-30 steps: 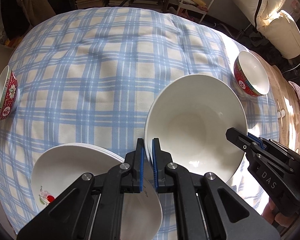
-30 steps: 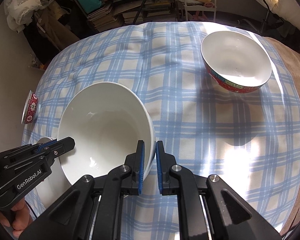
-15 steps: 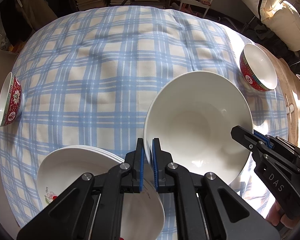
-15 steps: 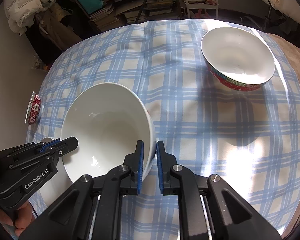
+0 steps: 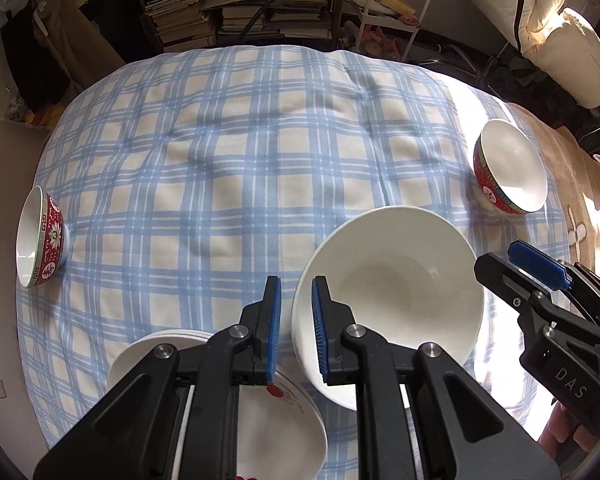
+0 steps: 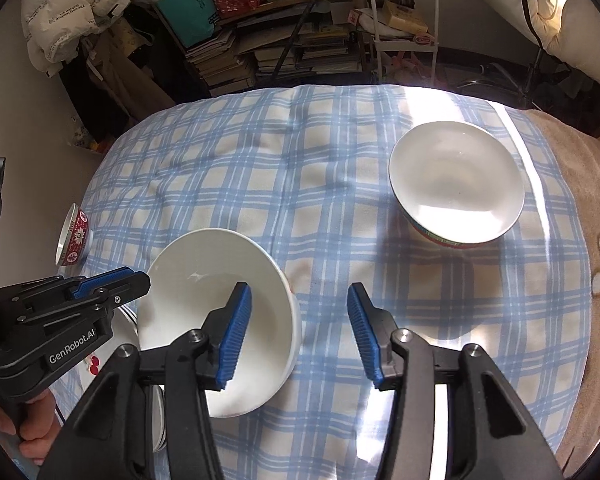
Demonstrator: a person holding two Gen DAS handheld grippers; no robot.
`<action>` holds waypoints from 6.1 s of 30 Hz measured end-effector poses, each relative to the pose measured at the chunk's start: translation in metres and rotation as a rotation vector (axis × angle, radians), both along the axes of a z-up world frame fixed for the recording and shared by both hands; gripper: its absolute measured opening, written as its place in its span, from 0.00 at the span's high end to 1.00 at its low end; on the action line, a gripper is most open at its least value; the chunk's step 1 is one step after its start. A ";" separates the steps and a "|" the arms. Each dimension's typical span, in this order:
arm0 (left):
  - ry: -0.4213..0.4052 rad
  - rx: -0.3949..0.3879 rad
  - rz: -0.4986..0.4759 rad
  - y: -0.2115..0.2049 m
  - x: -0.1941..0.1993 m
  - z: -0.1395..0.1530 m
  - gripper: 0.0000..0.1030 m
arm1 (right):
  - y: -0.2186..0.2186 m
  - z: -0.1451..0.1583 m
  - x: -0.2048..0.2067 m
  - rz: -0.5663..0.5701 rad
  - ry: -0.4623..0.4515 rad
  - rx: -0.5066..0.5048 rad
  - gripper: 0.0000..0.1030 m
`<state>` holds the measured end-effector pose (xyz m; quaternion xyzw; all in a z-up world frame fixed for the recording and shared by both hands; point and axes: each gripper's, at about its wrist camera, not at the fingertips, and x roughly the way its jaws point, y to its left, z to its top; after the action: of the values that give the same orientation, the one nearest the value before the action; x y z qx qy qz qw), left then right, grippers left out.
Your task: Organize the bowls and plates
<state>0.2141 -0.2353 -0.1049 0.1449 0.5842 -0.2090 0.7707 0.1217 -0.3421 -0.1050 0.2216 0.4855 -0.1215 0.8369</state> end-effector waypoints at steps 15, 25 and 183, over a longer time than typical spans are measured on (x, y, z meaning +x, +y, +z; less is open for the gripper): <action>-0.122 -0.004 -0.074 -0.073 0.012 0.026 0.21 | -0.074 0.038 0.001 -0.034 0.011 -0.131 0.03; -0.104 -0.040 -0.107 -0.128 0.017 0.012 0.20 | -0.132 0.023 -0.003 -0.090 0.041 -0.142 0.02; -0.063 0.047 0.079 0.080 -0.024 0.028 0.47 | 0.053 0.020 -0.006 0.097 -0.083 0.041 0.17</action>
<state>0.1903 -0.1554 -0.0771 0.1463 0.5695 -0.1602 0.7928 0.1161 -0.2891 -0.0853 0.2197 0.4630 -0.0615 0.8565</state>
